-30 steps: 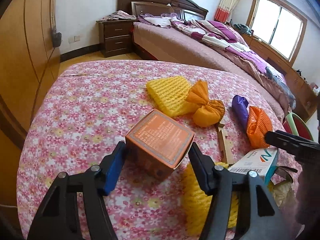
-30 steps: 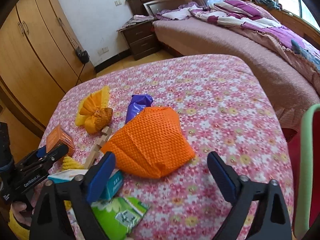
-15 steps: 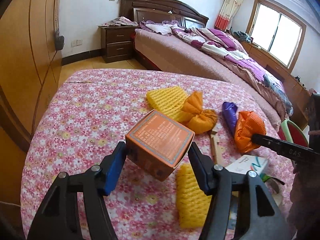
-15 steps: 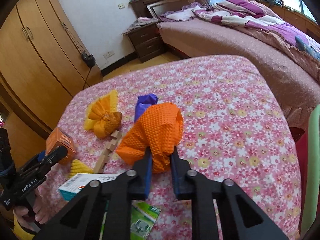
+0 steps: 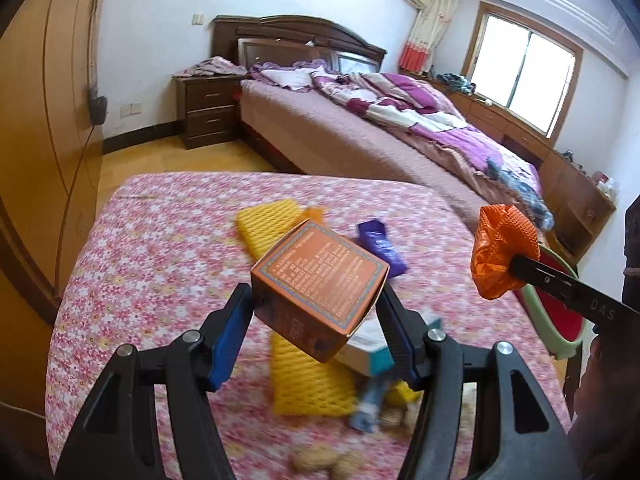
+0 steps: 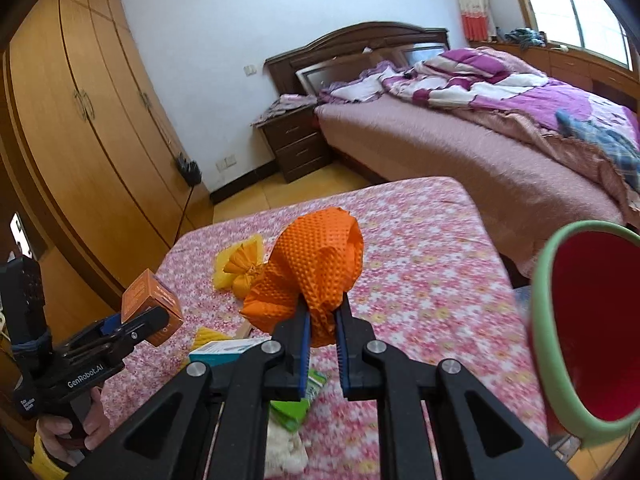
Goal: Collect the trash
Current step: 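Carry both items over the red bucket and open both grippers to drop them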
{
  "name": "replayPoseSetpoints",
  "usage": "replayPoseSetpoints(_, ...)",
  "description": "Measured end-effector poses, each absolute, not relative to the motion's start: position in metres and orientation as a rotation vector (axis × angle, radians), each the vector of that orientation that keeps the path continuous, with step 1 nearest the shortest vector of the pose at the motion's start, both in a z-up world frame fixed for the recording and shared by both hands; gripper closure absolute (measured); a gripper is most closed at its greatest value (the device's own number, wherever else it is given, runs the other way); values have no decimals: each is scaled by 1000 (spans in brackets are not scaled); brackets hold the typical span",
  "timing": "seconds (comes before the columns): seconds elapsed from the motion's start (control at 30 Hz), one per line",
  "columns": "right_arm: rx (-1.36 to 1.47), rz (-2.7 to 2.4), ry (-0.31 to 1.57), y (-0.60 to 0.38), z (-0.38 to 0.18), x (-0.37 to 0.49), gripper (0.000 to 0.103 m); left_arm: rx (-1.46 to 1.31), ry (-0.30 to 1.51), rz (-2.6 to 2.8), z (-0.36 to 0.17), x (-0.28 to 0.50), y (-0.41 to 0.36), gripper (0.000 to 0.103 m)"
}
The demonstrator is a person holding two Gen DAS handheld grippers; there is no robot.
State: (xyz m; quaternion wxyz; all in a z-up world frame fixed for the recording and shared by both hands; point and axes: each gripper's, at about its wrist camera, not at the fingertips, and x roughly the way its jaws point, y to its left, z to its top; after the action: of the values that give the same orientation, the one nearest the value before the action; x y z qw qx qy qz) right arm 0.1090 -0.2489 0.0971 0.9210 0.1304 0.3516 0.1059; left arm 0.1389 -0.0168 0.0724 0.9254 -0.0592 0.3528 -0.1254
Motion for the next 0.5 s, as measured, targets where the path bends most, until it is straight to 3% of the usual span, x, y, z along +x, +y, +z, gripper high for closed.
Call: replayPoseSetpoints(0.5, 359, 11, 633, -329, 114, 26, 90, -59, 696, -438, 105, 107, -104, 39)
